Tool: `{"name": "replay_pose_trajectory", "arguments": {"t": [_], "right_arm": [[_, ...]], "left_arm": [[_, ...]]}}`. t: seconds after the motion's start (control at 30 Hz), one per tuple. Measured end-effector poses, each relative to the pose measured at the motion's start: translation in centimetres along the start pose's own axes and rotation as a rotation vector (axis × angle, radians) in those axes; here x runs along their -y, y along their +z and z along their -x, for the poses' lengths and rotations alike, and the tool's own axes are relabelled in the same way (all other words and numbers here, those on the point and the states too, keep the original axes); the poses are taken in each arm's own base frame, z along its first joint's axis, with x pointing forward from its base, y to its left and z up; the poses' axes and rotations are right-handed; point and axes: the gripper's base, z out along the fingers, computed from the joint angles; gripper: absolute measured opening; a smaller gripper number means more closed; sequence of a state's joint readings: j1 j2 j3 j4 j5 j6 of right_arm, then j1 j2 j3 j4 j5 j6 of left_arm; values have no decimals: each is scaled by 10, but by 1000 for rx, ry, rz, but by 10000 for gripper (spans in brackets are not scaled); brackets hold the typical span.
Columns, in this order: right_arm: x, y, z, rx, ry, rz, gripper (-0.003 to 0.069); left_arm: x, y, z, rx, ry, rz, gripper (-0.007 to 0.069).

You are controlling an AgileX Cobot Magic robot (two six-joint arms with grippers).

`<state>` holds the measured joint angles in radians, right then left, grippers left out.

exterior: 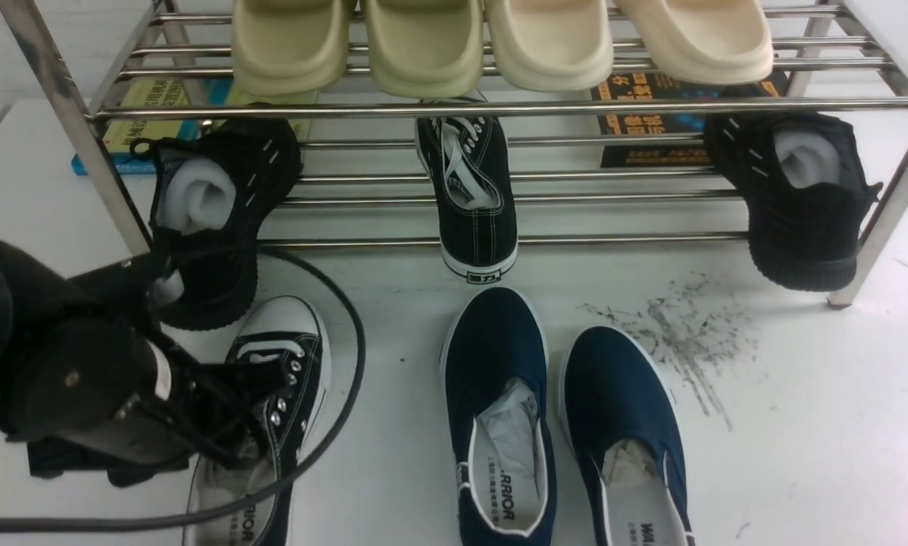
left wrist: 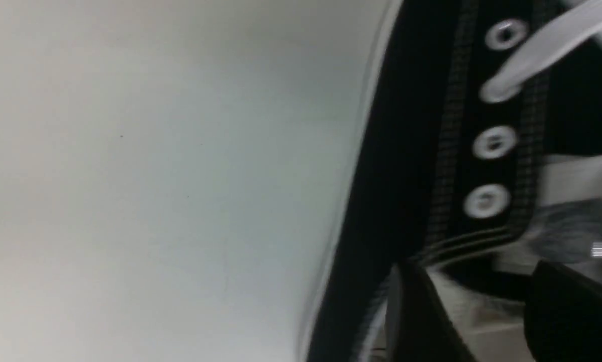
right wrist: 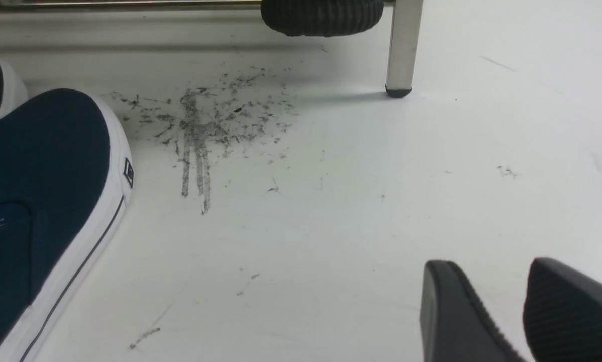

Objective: Take the shoes off the shelf with your hand on the white table.
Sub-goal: 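Grasp a shoe standing on the lower shelf of the shoe rack with the left gripper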

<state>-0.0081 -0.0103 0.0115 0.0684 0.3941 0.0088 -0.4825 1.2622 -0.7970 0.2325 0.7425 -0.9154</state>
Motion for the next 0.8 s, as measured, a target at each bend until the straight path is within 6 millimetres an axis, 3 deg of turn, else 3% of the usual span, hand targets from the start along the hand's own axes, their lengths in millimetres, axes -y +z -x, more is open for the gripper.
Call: {"name": "replay_pose_trajectory", "arguments": {"t": [0.13, 0.17, 0.3, 0.43, 0.53, 0.73, 0.8], "right_arm": [[0, 0, 0, 0, 0, 0, 242], [0, 0, 0, 0, 0, 0, 242], [0, 0, 0, 0, 0, 0, 242], [0, 0, 0, 0, 0, 0, 242], [0, 0, 0, 0, 0, 0, 242], [0, 0, 0, 0, 0, 0, 242], [0, 0, 0, 0, 0, 0, 242]], "left_arm": [[16, -24, 19, 46, 21, -87, 329], [30, -37, 32, 76, 58, -151, 304], [52, -44, 50, 80, 113, -226, 216], [84, -19, 70, 20, 133, -258, 45], [99, 3, 78, -20, 100, -270, 3], [123, 35, 91, -15, 30, -331, 29], [126, 41, 93, 0, 20, -342, 90]]}}
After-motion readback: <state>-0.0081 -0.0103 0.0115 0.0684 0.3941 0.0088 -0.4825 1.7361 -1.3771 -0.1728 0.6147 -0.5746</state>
